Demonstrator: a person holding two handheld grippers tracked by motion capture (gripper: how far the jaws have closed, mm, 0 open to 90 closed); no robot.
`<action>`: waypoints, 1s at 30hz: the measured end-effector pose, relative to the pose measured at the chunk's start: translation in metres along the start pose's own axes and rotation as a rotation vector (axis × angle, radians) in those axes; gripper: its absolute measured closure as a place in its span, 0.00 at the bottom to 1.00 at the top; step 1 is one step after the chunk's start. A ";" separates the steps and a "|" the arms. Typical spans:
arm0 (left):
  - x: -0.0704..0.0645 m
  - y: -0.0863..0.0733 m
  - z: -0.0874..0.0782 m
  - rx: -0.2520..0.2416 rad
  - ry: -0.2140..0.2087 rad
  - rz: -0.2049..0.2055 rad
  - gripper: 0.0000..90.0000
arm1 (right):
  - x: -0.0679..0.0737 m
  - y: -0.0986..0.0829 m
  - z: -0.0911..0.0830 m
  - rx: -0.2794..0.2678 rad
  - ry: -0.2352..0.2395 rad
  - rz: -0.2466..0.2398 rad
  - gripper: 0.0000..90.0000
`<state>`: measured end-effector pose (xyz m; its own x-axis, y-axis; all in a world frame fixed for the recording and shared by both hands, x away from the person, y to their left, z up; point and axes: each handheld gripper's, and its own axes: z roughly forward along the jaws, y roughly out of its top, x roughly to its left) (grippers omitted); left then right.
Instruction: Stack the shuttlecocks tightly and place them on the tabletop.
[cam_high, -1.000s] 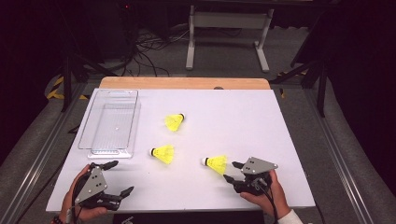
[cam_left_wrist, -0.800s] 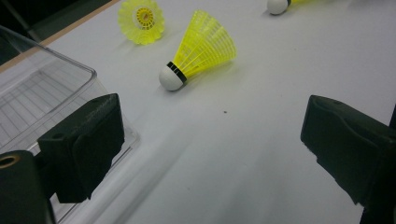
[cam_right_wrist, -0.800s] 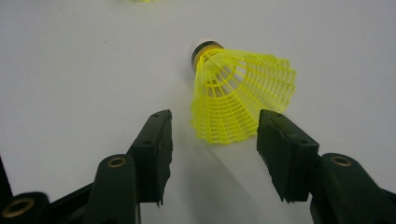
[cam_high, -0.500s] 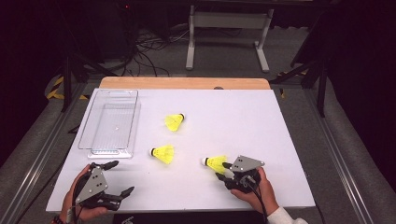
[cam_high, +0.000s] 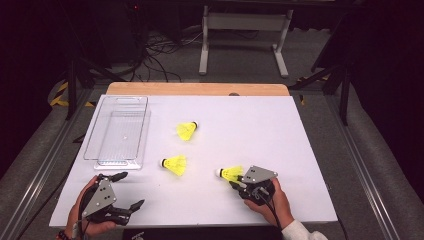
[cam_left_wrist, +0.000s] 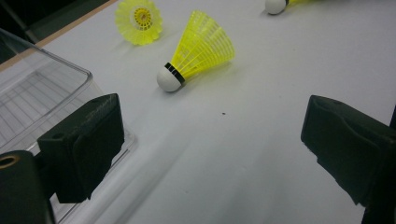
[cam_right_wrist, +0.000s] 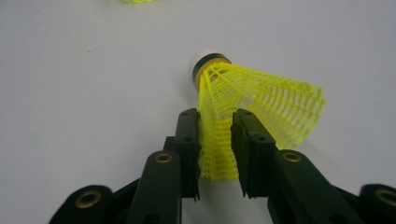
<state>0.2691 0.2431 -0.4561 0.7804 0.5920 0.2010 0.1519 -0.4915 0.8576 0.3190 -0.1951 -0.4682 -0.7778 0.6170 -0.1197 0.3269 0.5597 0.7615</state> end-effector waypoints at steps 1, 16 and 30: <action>0.000 0.000 0.000 0.000 0.000 0.000 0.08 | 0.000 0.000 0.000 0.000 0.000 0.000 0.81; 0.002 -0.001 0.001 -0.004 0.001 -0.003 0.08 | 0.004 0.001 0.001 -0.006 -0.033 -0.029 1.00; 0.002 -0.003 -0.002 -0.002 0.008 -0.008 0.08 | 0.004 0.004 -0.004 -0.031 -0.051 -0.053 1.00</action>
<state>0.2690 0.2465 -0.4573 0.7743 0.6010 0.1980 0.1567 -0.4854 0.8601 0.3154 -0.1922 -0.4630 -0.7649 0.6149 -0.1918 0.2686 0.5751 0.7728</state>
